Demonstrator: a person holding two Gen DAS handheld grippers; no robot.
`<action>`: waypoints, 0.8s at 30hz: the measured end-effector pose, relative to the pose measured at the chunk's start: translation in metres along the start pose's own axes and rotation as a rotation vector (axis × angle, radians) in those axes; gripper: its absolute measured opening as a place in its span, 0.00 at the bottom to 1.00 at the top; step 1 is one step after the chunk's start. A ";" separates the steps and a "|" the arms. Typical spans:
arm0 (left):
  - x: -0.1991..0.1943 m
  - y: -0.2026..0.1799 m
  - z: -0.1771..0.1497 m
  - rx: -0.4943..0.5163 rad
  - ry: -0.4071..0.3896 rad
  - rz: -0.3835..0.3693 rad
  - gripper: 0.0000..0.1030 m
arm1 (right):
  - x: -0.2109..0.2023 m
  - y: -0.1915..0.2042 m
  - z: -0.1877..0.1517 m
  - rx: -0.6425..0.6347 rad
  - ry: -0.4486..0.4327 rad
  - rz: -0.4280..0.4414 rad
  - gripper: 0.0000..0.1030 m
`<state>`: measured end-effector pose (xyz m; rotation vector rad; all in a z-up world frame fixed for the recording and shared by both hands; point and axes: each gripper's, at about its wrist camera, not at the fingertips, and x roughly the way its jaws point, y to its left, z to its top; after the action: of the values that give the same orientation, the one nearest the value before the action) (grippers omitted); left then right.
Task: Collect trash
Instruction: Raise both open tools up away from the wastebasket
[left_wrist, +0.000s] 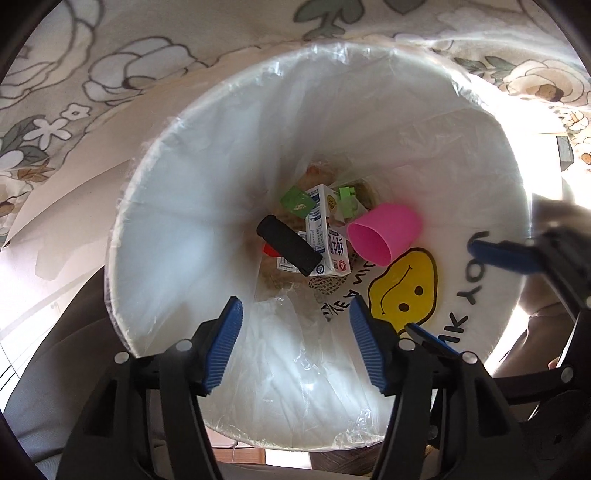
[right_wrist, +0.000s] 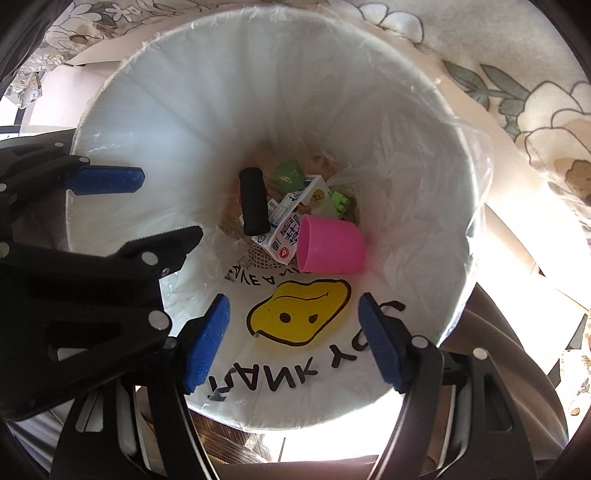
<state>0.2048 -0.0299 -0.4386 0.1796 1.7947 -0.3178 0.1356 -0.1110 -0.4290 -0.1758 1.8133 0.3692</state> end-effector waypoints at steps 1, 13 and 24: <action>-0.004 0.001 -0.002 -0.006 -0.007 -0.003 0.61 | -0.001 0.000 0.000 -0.004 -0.005 0.004 0.70; -0.101 0.000 -0.046 0.008 -0.243 0.023 0.69 | -0.084 0.014 -0.040 -0.057 -0.190 -0.022 0.70; -0.216 -0.022 -0.109 0.071 -0.509 0.120 0.76 | -0.191 0.027 -0.109 -0.104 -0.423 -0.091 0.70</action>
<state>0.1506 -0.0068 -0.2024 0.2321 1.2652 -0.3094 0.0798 -0.1362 -0.2162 -0.2332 1.3657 0.4032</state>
